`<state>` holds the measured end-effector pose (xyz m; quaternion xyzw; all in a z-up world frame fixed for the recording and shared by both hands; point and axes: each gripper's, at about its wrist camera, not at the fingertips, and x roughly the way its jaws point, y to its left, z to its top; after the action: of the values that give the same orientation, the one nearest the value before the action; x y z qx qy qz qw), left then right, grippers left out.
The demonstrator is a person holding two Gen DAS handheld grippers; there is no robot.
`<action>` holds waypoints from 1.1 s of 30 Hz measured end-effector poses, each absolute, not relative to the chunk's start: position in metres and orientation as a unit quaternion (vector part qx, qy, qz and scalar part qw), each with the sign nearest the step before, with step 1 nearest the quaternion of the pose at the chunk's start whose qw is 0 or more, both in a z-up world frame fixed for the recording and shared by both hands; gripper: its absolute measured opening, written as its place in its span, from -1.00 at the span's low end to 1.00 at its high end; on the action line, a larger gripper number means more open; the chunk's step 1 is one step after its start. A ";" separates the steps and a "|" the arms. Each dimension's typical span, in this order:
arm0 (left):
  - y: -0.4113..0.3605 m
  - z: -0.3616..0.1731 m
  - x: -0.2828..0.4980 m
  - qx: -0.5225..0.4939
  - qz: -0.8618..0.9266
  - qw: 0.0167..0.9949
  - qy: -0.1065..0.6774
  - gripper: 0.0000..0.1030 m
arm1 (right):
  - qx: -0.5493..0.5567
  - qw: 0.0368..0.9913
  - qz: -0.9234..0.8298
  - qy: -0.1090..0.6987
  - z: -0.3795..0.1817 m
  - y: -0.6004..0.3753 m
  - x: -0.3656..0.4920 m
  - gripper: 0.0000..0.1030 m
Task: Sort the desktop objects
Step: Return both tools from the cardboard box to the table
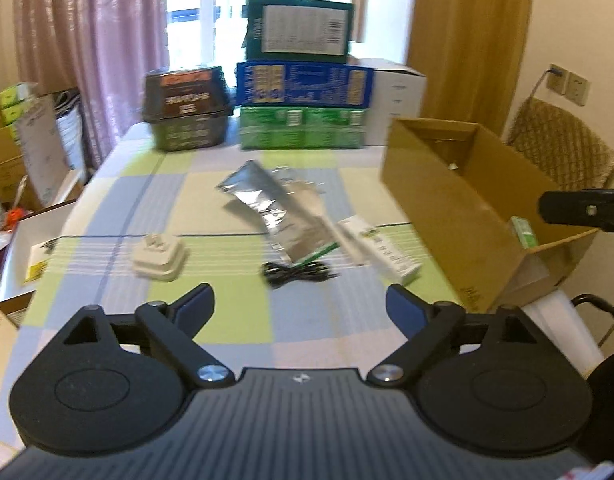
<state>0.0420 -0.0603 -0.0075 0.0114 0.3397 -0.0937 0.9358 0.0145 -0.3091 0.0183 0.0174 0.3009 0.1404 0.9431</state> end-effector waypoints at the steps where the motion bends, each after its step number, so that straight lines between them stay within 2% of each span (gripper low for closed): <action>1: -0.054 -0.009 0.042 0.011 -0.087 0.936 0.341 0.84 | 0.014 0.942 0.147 0.301 0.017 -0.303 0.015 0.83; 5: -0.036 -0.013 0.041 0.020 -0.075 0.937 0.342 0.91 | -0.002 0.937 0.168 0.307 0.005 -0.280 0.016 0.85; 17: -0.008 -0.033 0.081 0.052 -0.088 0.933 0.346 0.91 | -0.053 0.928 0.175 0.325 -0.048 -0.240 0.046 0.84; 22: -0.004 -0.051 0.105 0.060 -0.101 0.930 0.347 0.91 | -0.093 0.924 0.157 0.337 -0.079 -0.228 0.068 0.53; 33: -0.016 -0.095 0.151 0.079 -0.149 0.915 0.366 0.88 | -0.138 0.914 0.121 0.362 -0.136 -0.228 0.136 0.40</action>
<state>0.1512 -0.0158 -0.0951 0.0789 0.3663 -0.1492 0.9151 0.1356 -0.2282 -0.1363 -0.1380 0.3624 0.1211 0.9137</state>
